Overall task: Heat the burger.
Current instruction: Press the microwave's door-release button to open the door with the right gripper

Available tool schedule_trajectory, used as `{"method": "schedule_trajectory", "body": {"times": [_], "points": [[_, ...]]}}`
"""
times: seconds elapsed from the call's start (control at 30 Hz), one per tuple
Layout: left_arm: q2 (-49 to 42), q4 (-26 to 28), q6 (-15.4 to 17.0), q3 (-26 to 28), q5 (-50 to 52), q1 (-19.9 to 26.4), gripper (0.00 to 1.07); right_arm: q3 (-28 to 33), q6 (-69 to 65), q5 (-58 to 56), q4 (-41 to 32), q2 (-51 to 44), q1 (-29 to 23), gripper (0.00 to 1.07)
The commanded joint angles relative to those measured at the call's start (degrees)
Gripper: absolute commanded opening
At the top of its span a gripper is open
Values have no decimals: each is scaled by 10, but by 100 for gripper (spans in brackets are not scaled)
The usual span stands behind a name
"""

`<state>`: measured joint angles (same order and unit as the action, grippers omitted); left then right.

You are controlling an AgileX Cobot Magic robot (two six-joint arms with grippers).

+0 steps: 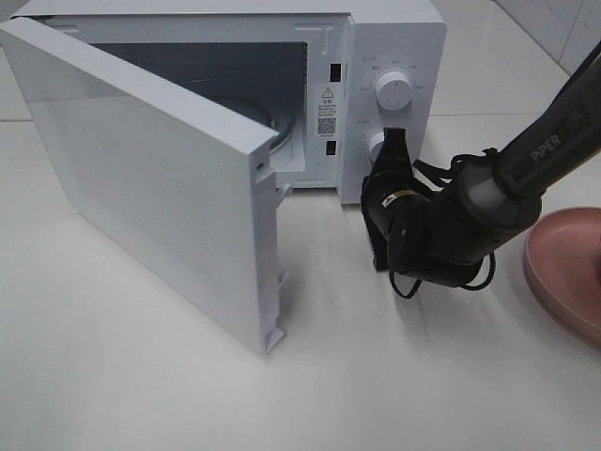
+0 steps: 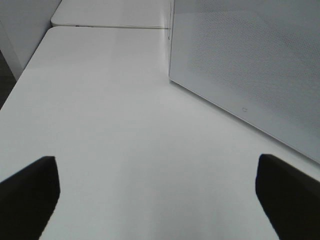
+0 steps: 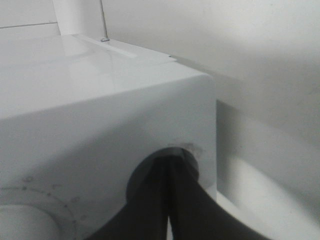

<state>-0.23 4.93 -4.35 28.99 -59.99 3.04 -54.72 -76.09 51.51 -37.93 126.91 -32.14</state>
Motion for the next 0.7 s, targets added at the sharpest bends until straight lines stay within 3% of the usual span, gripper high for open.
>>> {"method": "schedule_trajectory", "body": {"times": [0.03, 0.33, 0.7], "points": [[-13, 2, 2, -2, 8, 2, 102, -59, 9, 184, 33, -2, 29, 0], [-13, 2, 2, -2, 8, 2, 102, -41, 5, 165, 36, -18, 29, 0], [-13, 2, 2, -2, 8, 2, 102, 8, -32, 28, 82, -60, 28, 0]]}}
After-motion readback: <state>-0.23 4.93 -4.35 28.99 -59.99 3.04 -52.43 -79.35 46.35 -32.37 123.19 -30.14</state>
